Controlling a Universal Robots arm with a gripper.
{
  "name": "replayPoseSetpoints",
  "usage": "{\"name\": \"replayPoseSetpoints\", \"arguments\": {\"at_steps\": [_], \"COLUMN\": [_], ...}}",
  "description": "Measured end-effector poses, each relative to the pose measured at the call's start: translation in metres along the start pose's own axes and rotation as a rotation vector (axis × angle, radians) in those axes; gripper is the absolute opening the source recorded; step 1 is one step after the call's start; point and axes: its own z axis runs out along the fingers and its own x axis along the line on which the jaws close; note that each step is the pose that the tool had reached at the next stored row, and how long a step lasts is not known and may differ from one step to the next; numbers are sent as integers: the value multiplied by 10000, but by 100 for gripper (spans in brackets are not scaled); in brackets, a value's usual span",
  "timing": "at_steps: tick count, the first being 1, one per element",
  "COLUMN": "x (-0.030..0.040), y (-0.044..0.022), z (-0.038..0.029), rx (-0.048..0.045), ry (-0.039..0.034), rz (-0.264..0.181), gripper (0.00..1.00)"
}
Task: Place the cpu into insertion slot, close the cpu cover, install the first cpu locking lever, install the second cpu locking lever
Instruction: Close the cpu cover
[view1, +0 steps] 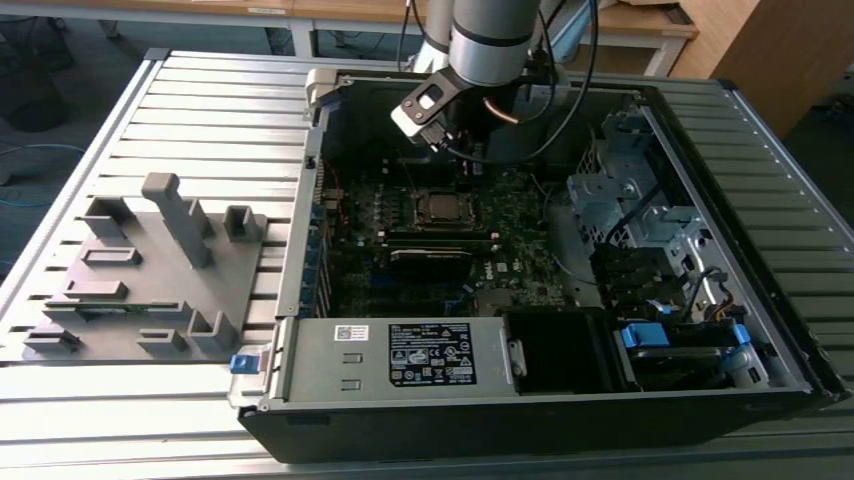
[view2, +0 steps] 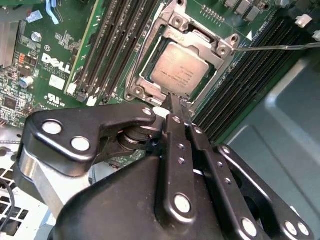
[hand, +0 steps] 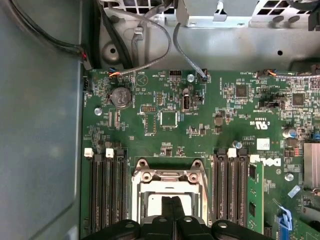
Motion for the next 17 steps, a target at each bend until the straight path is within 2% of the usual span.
{"name": "replayPoseSetpoints", "arguments": {"at_steps": [7,13,17], "x": [0,-1,-1], "y": [-1,-1,-2], "z": [5,39,40], "rx": [-2,-2,-1], "ry": [-9,-234,-243], "rz": [-1,-1,0], "gripper": [10,10,10]}}
